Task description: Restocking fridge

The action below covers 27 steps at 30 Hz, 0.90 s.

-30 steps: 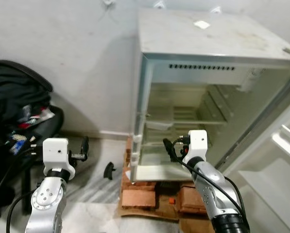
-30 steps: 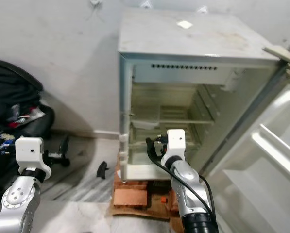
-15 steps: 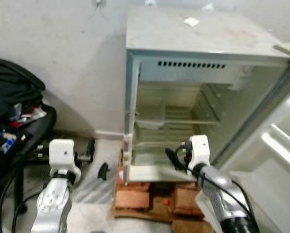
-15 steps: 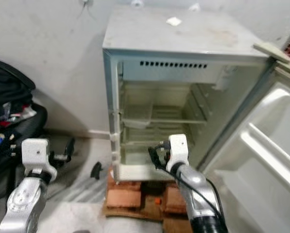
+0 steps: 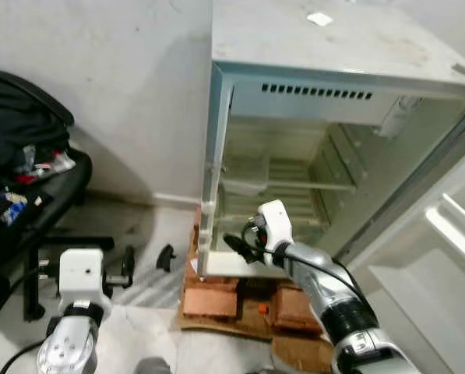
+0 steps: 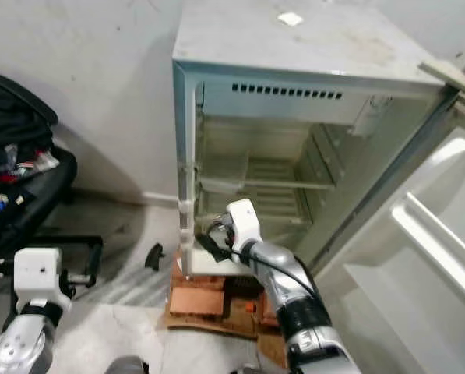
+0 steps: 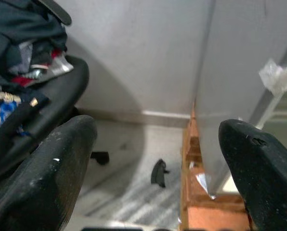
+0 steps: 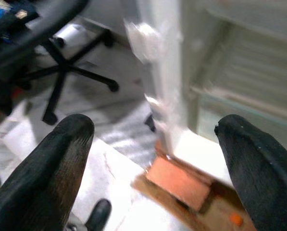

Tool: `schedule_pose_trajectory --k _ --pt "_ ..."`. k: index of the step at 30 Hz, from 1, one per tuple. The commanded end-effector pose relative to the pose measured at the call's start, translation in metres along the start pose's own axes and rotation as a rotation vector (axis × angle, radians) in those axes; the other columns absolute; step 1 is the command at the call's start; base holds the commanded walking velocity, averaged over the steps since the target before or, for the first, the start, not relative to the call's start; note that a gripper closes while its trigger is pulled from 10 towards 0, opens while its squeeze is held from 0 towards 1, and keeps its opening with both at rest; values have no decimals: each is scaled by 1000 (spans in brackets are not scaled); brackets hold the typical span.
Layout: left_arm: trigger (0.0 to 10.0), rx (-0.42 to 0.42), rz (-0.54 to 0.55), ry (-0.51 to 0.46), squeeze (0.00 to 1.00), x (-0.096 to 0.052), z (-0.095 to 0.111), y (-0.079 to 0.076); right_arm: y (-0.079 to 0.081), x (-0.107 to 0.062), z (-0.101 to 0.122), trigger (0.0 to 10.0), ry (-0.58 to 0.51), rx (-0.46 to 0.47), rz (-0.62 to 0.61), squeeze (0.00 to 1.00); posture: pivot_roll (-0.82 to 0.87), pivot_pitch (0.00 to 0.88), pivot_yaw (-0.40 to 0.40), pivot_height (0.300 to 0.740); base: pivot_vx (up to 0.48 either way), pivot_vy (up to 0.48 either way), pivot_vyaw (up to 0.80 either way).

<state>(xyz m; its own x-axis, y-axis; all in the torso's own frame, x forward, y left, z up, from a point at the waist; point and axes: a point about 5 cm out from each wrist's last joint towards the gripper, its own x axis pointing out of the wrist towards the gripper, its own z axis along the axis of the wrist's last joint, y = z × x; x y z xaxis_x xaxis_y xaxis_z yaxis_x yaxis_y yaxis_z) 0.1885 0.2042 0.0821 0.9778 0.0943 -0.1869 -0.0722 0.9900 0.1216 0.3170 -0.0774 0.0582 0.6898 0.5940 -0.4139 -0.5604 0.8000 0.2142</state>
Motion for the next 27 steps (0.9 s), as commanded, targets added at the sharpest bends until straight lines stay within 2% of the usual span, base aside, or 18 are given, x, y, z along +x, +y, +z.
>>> schedule_pose_trajectory --k 1,6,8,11,13,15,18,19,20,22,24,27 --pt "10000 -6 -9 2 0 -4 3 -3 -1 4 3 10000 -8 -27 19 0 206 218 -116 740 0 0 0" --pt "10000 -17 25 10 0 -14 6 0 4 16 26 10000 -65 -159 28 0 215 281 -149 740 0 0 0" --pt "10000 -18 28 12 0 -17 6 0 4 17 29 10000 -72 -179 28 0 216 289 -153 740 0 0 0" --pt "10000 -24 44 47 0 -32 3 -1 6 25 50 10000 -87 -273 7 0 231 331 -171 740 0 0 0" --pt "10000 -25 44 50 0 -35 3 -2 5 25 52 10000 -88 -290 -1 0 233 334 -173 740 0 0 0" --pt "10000 -29 53 66 0 -44 4 -1 8 28 70 10000 -131 -334 1 0 239 354 -190 740 0 0 0" --pt "10000 -32 69 77 0 -47 3 0 15 30 94 10000 -210 -430 -12 0 239 369 -202 740 0 0 0" --pt "10000 -32 69 77 0 -47 3 0 15 30 94 10000 -210 -430 -12 0 239 369 -202 740 0 0 0" --pt "10000 -33 74 79 0 -47 3 1 18 31 109 10000 -260 -453 -31 0 238 371 -207 740 0 0 0" --pt "10000 -34 75 80 0 -49 4 0 20 31 115 10000 -277 -460 -35 0 235 373 -215 740 0 0 0" --pt "10000 -38 82 82 0 -50 4 -1 30 32 129 10000 -314 -487 15 0 232 376 -219 740 0 0 0" --pt "10000 -43 84 86 0 -48 4 -2 31 31 129 10000 -326 -474 56 0 226 360 -223 740 0 0 0"
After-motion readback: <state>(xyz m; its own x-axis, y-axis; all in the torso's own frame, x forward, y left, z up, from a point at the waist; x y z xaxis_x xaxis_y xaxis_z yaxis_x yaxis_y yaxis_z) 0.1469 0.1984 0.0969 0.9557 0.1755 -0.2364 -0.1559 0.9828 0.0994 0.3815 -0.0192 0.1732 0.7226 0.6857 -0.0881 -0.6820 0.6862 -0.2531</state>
